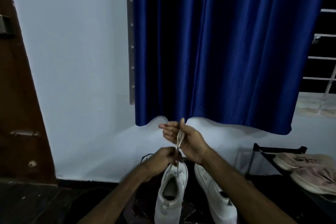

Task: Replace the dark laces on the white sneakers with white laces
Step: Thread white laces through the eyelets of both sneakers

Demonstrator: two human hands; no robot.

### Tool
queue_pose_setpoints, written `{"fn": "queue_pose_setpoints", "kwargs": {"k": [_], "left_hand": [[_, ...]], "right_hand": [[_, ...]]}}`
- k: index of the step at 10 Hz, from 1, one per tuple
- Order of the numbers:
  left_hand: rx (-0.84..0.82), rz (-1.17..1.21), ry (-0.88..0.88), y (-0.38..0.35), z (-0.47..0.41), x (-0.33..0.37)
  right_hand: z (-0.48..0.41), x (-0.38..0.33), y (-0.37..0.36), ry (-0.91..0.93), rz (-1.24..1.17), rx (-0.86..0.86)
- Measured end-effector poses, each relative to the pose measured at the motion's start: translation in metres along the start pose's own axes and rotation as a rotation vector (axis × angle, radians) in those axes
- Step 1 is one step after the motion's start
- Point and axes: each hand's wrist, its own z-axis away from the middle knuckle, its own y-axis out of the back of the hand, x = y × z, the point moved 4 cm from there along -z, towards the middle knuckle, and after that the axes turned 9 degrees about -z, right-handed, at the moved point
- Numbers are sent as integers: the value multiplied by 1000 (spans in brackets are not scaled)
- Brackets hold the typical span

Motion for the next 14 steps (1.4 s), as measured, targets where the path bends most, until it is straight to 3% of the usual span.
{"fn": "queue_pose_setpoints", "kwargs": {"k": [1, 2, 4, 5, 6, 7, 8, 9, 10, 11, 12, 13, 14], "left_hand": [[3, -45, 43, -10, 9, -23], [32, -173, -42, -8, 12, -39], [-178, -308, 36, -17, 28, -61], [-103, -687, -126, -20, 34, -49], [-113, -1116, -172, -34, 34, -35], [-139, -1300, -65, -46, 24, -29], [-140, -1293, -39, -51, 19, -27], [-76, -1173, -23, -47, 22, -35], [105, -979, 51, -36, 34, -43], [314, -796, 13, -29, 43, -50], [333, -669, 62, -26, 43, -53], [340, -652, 107, -24, 38, -45], [395, -574, 170, -19, 33, -42]], "right_hand": [[-2, 3, 17, 117, 739, 4], [4, 29, 25, 59, 1816, -294], [15, 35, 60, -179, 2158, -116], [14, 36, 72, -428, 1929, -39], [8, 30, 65, -615, 1539, 92], [8, 25, 55, -769, 1581, 76], [9, 29, 47, -939, 1503, 2], [11, 33, 37, -1012, 1206, 73], [9, 42, 43, -931, 966, 216], [4, 45, 42, -721, 961, 324], [1, 47, 33, -560, 1184, 355], [0, 47, 30, -517, 1214, 425], [13, 54, 15, -354, 1258, 397]]}}
